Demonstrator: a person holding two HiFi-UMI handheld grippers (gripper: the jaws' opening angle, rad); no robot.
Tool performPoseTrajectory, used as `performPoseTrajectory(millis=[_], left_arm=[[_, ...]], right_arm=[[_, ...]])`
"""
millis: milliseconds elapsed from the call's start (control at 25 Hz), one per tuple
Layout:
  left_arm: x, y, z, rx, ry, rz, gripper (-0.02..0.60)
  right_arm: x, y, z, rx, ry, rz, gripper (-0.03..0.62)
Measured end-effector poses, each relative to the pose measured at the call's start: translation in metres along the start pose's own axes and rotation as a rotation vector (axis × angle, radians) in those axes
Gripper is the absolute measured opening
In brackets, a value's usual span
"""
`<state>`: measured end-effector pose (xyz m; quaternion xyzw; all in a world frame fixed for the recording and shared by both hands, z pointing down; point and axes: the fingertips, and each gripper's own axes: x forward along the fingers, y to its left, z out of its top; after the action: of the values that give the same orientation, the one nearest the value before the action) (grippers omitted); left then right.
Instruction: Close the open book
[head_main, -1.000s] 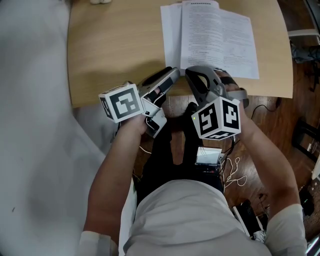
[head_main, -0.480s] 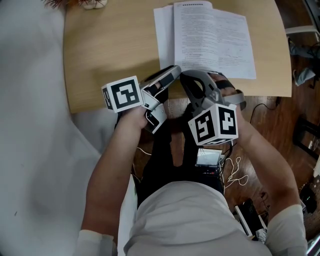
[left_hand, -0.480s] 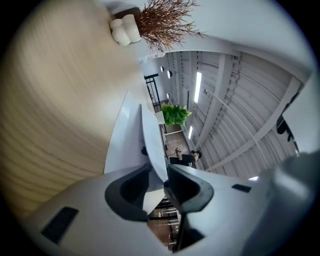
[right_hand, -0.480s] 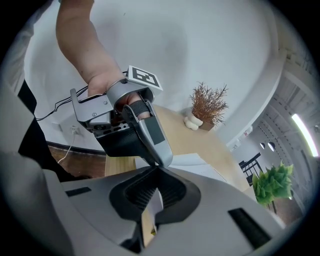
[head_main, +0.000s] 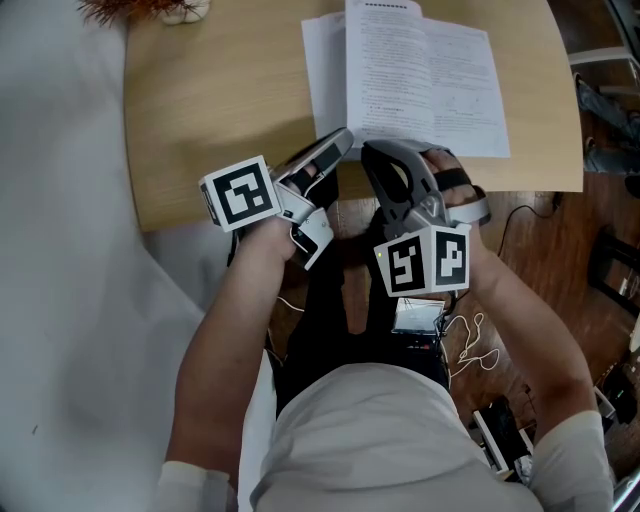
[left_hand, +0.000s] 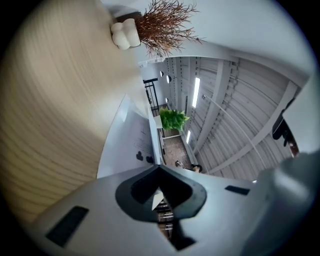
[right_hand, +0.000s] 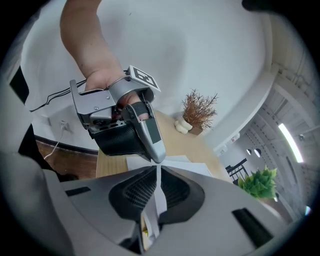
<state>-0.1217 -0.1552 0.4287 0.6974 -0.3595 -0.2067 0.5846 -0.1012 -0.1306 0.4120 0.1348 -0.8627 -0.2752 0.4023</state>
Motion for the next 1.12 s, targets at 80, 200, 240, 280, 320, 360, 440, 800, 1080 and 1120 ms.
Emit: performPoseTrajectory(millis=[80,200,240,280,320,360,440,800,1080,1120], left_arm=[[0.000,-0.002,0.000,-0.008,-0.004,-0.003,-0.003],[0.001,-0.006,-0.001,-0.041,-0.013,-0.013,-0.003],[0.001,-0.007,-0.001,-0.045,-0.016,-0.015,-0.003],[0.001,-0.008,-0.001,-0.044,-0.017,-0.016,-0.003],[0.001,-0.008,-0.001,-0.043,-0.018,-0.016,-0.003],[0.001,-0.009,-0.001,-0.041,-0.019,-0.016,-0.003],[0.000,-0.010,-0.002,-0.039,-0.020,-0.016,-0.003],[0.001,-0.016,-0.003,-0.019,-0.016,-0.015,-0.002],[-0.006,-0.027,-0.002,0.084,-0.030,-0.010,0.000],[-0.006,-0.028,-0.002,0.091,-0.036,-0.014,0.000]], right_arm=[[-0.001,0.001,0.002,-0.028,-0.004,-0.031,0.015],[0.000,0.005,0.003,-0.050,-0.001,-0.047,0.043],[0.001,0.006,0.003,-0.053,0.002,-0.050,0.043],[0.002,0.007,0.003,-0.058,0.008,-0.057,0.043],[0.003,0.007,0.002,-0.066,0.016,-0.068,0.043],[0.005,0.007,0.001,-0.074,0.025,-0.079,0.043],[0.007,0.007,-0.002,-0.087,0.043,-0.101,0.043],[0.002,-0.001,-0.002,-0.067,0.035,-0.159,0.006],[-0.007,-0.005,0.006,-0.056,0.014,-0.169,0.005],[-0.007,-0.006,0.007,-0.059,0.009,-0.170,0.005]])
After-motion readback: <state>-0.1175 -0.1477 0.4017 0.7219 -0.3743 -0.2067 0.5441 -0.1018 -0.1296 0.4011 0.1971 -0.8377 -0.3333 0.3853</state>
